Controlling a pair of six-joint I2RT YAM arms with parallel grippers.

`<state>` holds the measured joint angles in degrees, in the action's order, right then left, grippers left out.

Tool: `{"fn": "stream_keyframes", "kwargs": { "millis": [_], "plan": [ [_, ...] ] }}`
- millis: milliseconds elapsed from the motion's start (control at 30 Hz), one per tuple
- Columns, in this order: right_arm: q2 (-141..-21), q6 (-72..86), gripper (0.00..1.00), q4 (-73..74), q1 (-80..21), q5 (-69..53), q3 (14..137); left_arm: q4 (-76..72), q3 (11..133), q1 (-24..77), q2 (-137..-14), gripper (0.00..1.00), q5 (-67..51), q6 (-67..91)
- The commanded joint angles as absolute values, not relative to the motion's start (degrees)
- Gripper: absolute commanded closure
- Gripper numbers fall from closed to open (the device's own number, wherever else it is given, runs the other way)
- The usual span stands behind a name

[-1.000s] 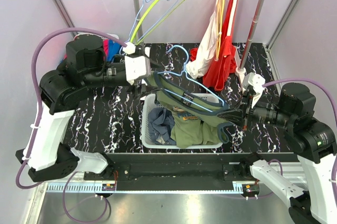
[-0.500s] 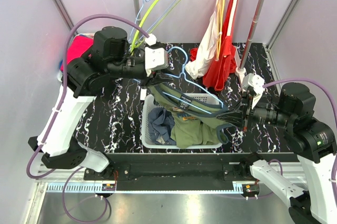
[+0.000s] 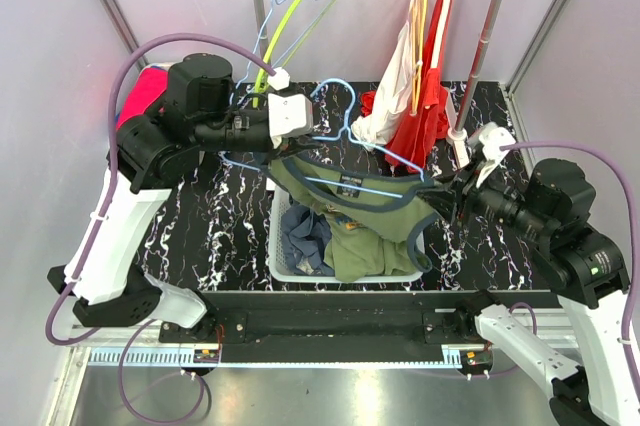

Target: Remove the tank top from the hanger

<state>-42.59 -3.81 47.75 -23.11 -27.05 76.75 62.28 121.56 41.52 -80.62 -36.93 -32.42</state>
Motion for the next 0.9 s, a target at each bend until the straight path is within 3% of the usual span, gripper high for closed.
{"fn": "stream_keyframes", "kwargs": {
  "millis": [0,200,500,633,867],
  "plan": [
    [-41.7,1.2,0.55,43.6,-23.1,-8.3,76.1,53.8,120.2,41.3,-78.3,0.99,-26.6,-31.1],
    [-41.4,6.6,0.54,46.1,-23.1,-0.4,76.1,50.5,116.8,41.6,-76.1,1.0,-15.6,-31.9],
    [-32.5,21.2,0.61,29.1,-23.1,-16.1,58.6,50.6,114.3,41.6,-74.9,1.0,-17.0,-31.2],
    [-30.4,25.4,0.59,18.9,-23.2,-18.1,51.6,51.2,114.3,41.6,-74.3,1.0,-17.9,-31.0],
    [-32.8,26.2,0.53,12.8,-23.2,-19.4,50.2,52.5,114.2,41.6,-73.5,1.0,-19.1,-31.3]
  ]
}}
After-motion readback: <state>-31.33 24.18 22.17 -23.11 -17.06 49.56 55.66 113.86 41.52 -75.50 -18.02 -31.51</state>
